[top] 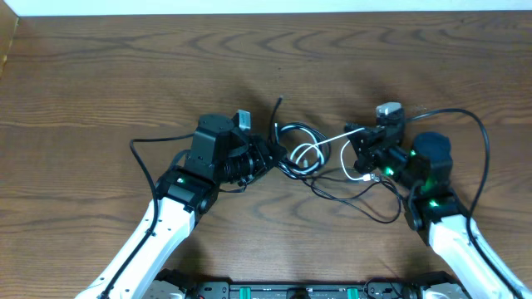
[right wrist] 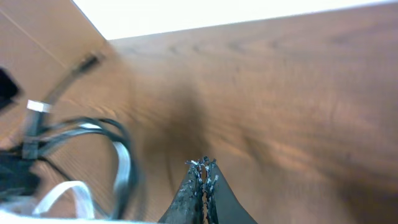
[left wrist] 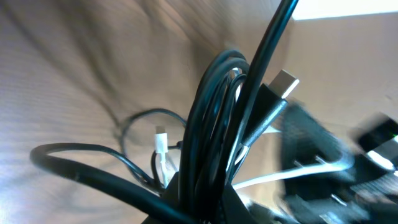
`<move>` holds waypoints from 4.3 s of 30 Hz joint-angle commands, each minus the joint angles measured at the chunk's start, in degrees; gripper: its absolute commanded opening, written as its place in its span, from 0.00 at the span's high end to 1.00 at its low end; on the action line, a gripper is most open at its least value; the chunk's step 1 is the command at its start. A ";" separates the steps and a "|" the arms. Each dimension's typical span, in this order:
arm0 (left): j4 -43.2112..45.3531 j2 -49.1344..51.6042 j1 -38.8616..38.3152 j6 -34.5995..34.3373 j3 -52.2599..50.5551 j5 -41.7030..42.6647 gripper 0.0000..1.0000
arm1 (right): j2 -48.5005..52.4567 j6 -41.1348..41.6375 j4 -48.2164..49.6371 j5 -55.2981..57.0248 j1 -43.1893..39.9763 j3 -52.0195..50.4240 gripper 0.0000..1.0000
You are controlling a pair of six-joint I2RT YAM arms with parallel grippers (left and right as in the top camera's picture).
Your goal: Untangle cables
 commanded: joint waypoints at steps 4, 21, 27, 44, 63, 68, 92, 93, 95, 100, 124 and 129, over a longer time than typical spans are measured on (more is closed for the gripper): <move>-0.28 -0.11 -0.15 6.73 0.83 -6.32 0.92 | -6.69 2.58 0.42 0.09 -0.13 1.25 0.99; -0.28 -0.09 -9.55 15.08 0.72 -3.34 0.92 | -3.37 5.01 7.21 2.19 1.05 1.25 0.99; -0.31 -0.09 -12.26 15.08 0.72 -3.34 0.92 | 3.45 4.66 10.54 3.48 2.89 1.25 0.96; -0.09 3.10 -12.72 -11.91 0.72 -9.38 0.92 | 9.77 10.49 7.26 2.49 2.14 1.49 0.11; 9.68 10.49 -6.40 -38.01 0.72 -8.13 0.92 | -6.01 29.49 -25.00 -6.25 0.92 1.20 0.45; 9.66 10.49 -6.40 -40.83 0.72 -6.01 0.92 | -4.85 32.02 -24.02 -4.76 2.91 1.20 0.48; 9.66 10.49 -6.54 -45.46 0.72 -1.75 0.92 | 0.26 38.21 -19.93 0.81 5.18 1.18 0.67; 9.70 10.49 -6.51 -45.46 0.72 -1.75 0.92 | 0.70 38.32 -19.98 0.68 5.29 1.18 0.69; 10.21 10.49 -6.51 -45.48 0.72 -1.36 0.92 | 1.68 38.53 -19.96 0.70 5.84 1.18 0.70; 12.83 10.49 -6.56 -45.46 0.72 -0.11 0.92 | 4.46 39.01 -19.02 0.90 7.45 1.18 0.70; 12.63 10.49 -6.56 -35.04 0.72 4.20 0.92 | 5.42 26.73 1.07 4.63 8.07 1.18 0.99; 11.67 10.49 -6.56 -30.53 0.70 4.24 0.92 | 5.35 25.51 6.38 -1.09 4.09 1.20 0.99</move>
